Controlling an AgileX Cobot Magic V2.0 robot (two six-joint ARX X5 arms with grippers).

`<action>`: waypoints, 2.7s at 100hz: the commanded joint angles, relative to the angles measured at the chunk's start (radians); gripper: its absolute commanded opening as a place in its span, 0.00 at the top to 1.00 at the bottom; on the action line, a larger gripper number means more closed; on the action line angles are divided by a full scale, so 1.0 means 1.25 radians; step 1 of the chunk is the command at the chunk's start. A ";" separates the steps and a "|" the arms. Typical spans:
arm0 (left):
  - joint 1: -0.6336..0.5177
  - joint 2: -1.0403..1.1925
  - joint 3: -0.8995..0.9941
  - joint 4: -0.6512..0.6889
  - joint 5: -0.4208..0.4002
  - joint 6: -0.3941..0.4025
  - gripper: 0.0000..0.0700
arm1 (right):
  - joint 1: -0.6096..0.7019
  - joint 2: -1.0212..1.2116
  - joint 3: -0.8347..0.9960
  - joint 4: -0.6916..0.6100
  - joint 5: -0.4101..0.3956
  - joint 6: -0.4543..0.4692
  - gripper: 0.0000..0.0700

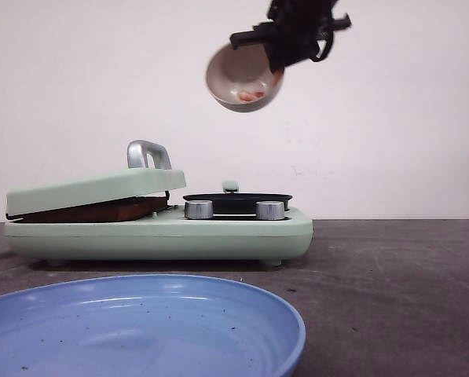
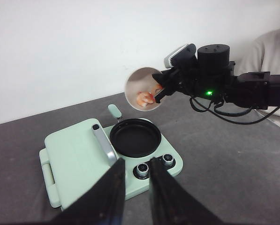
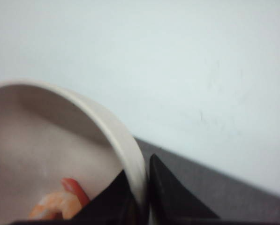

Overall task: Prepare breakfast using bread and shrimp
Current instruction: 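Tilt the bowl with the right gripper to pour shrimp into the pan, then carry the bowl back with the right gripper and set it down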

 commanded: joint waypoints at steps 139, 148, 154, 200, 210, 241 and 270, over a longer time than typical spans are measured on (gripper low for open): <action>-0.004 0.009 0.014 0.004 -0.038 0.013 0.98 | 0.067 0.059 0.023 0.288 0.072 -0.678 1.00; -0.004 0.009 0.014 0.004 -0.038 0.014 0.98 | 0.067 0.059 0.027 0.289 0.072 -0.685 1.00; -0.004 0.009 0.014 0.003 -0.038 0.017 0.98 | 0.067 0.059 0.029 0.292 0.072 -0.688 1.00; -0.004 0.009 0.014 0.003 -0.038 0.029 0.98 | 0.071 0.059 0.047 0.306 0.071 -0.707 1.00; -0.004 0.009 0.014 0.003 -0.038 0.031 0.98 | 0.071 0.059 0.048 0.306 0.080 -0.640 1.00; -0.004 0.010 0.014 0.016 -0.038 0.034 0.98 | -0.029 0.047 0.225 -0.247 0.053 0.001 1.00; -0.004 0.011 0.013 0.040 -0.038 0.034 0.98 | -0.266 0.048 0.288 -0.661 -0.210 0.281 1.00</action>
